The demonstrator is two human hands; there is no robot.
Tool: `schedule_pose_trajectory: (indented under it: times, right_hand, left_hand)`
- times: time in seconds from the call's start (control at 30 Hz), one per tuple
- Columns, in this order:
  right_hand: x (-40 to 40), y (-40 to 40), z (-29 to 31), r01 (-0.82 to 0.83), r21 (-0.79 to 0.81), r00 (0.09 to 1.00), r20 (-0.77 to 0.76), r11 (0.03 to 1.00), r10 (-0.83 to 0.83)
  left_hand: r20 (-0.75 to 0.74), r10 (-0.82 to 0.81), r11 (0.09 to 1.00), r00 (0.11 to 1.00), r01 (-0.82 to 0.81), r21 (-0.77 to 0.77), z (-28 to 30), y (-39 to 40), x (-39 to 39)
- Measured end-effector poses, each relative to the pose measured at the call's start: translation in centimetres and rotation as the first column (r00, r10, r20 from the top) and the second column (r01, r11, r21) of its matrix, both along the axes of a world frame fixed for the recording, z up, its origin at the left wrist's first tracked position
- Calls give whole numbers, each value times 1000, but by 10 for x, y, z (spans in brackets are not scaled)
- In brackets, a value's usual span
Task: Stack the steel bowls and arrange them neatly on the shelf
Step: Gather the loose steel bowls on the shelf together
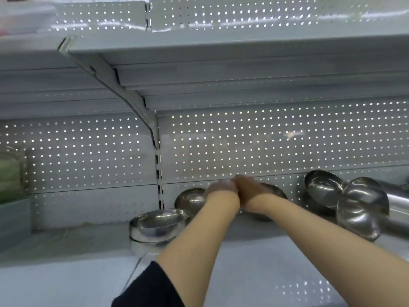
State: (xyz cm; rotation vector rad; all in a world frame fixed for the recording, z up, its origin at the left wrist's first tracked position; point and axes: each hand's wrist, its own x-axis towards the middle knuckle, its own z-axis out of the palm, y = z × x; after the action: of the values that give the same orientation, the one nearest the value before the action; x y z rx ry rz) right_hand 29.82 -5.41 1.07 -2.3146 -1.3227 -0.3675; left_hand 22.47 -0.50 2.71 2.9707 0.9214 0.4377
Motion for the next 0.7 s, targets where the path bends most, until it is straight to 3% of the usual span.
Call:
schedule_pose_trajectory:
  times: [0.17, 0.3, 0.53, 0.7]
  right_hand:
    - [28, 25, -25, -99, -155, 993, 56, 983, 109]
    - [38, 36, -34, -152, -233, 977, 113, 961, 182]
    - [42, 47, -45, -206, -259, 956, 153, 944, 251]
    - [40, 52, -46, -170, -236, 972, 117, 957, 202]
  left_hand:
    - [-76, 130, 990, 989, -134, -39, -48, 36, 20]
    - [-40, 166, 983, 985, -169, -74, -59, 52, 22]
    - [-7, 158, 986, 987, -158, -57, -64, 60, 20]
    - [-4, 150, 987, 989, -150, -53, -62, 59, 17]
